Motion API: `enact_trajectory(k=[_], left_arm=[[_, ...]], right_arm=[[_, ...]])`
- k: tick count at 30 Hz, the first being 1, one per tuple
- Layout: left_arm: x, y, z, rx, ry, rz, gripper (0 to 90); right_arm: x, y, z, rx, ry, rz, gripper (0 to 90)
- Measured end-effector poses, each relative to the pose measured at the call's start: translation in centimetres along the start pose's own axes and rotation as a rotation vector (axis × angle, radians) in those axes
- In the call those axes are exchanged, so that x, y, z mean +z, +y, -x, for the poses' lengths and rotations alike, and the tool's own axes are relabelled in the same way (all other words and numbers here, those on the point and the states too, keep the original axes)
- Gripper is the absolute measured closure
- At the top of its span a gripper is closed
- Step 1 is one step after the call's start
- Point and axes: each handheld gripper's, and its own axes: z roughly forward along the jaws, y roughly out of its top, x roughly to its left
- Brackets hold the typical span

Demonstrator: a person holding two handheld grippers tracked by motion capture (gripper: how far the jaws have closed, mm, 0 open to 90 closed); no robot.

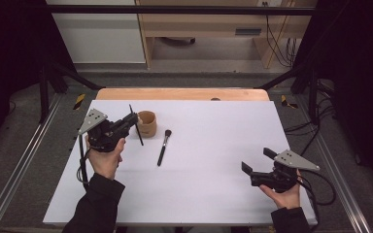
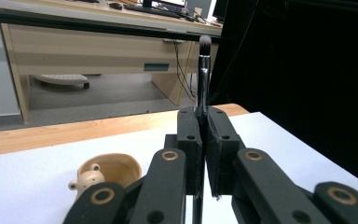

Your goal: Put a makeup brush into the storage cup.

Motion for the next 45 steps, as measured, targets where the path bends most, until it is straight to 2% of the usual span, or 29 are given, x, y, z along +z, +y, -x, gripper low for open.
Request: enact_trajectory(k=[9,13,17,29,38,45], left_arm=[[0.5,1.1,-0.7,0.022,0.017,0.005,84.7],[1.1,1.7,-0.8,0.047,0.023,-0.007,84.7],[1.7,2.0,-1.0,0.051,0.026,-0.013,84.7],[3.4,2.1,-1.9,0.055,0.048,-0.041,84.7],[4.4,2.0,-2.7,0.054,0.062,-0.045,84.7],[5.1,2.1,-3.1,0.069,0.077,-0.049,84.7]], right_arm=[[-0.1,-0.2,0.2,0.013,-0.001,-0.001,5.0],[-0.2,-0.3,0.4,0.019,-0.006,-0.001,5.2],[-0.2,-0.3,0.4,0.02,-0.007,0.001,5.3],[-0.1,-0.4,0.4,0.013,-0.011,0.0,5.0],[-0.1,-0.4,0.4,0.01,-0.003,0.006,5.1],[0.0,-0.4,0.4,0.013,0.001,-0.001,5.0]])
